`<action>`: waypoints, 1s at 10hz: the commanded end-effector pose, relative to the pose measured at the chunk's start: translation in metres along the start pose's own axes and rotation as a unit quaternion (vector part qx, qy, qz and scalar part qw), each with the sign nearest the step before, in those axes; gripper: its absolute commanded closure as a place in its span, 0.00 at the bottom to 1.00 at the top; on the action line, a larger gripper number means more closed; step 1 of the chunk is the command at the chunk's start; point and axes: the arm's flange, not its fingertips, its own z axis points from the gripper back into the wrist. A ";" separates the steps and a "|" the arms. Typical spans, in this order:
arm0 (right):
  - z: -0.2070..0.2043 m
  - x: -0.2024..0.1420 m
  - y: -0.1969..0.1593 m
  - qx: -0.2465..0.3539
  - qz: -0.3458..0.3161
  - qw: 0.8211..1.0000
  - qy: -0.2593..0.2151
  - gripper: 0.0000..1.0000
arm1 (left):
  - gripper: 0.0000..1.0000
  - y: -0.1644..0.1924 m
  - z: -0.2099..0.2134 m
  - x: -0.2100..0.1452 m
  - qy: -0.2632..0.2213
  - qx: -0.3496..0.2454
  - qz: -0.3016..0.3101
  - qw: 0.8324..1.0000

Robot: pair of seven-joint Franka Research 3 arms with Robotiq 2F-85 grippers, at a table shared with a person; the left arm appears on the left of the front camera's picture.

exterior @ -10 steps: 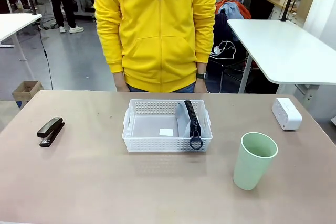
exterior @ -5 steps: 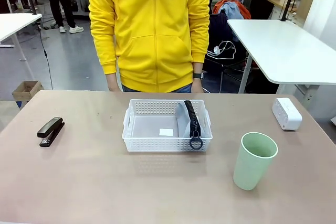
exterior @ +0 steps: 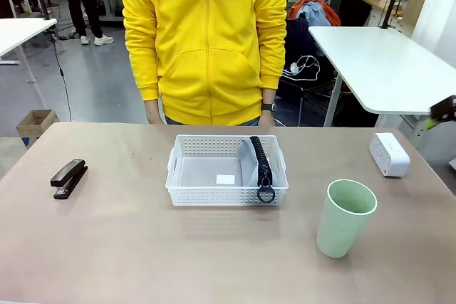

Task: Efficiently arrange items inside the basket to fit them all.
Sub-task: Pick up the Digital clock and place it inside the Organizing basket.

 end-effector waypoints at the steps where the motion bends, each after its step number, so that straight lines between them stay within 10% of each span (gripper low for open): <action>1: 0.006 -0.019 0.011 -0.023 0.058 0.998 0.029 0.00 | 0.00 -0.001 0.000 0.001 -0.006 -0.012 -0.012 1.000; 6: 0.000 0.000 0.000 0.000 0.000 1.000 0.000 0.00 | 0.00 -0.001 0.000 0.001 -0.006 -0.012 -0.012 1.000; 10: -0.029 0.057 0.028 -0.054 0.058 0.992 0.095 0.00 | 0.00 -0.001 0.000 0.001 -0.006 -0.012 -0.012 1.000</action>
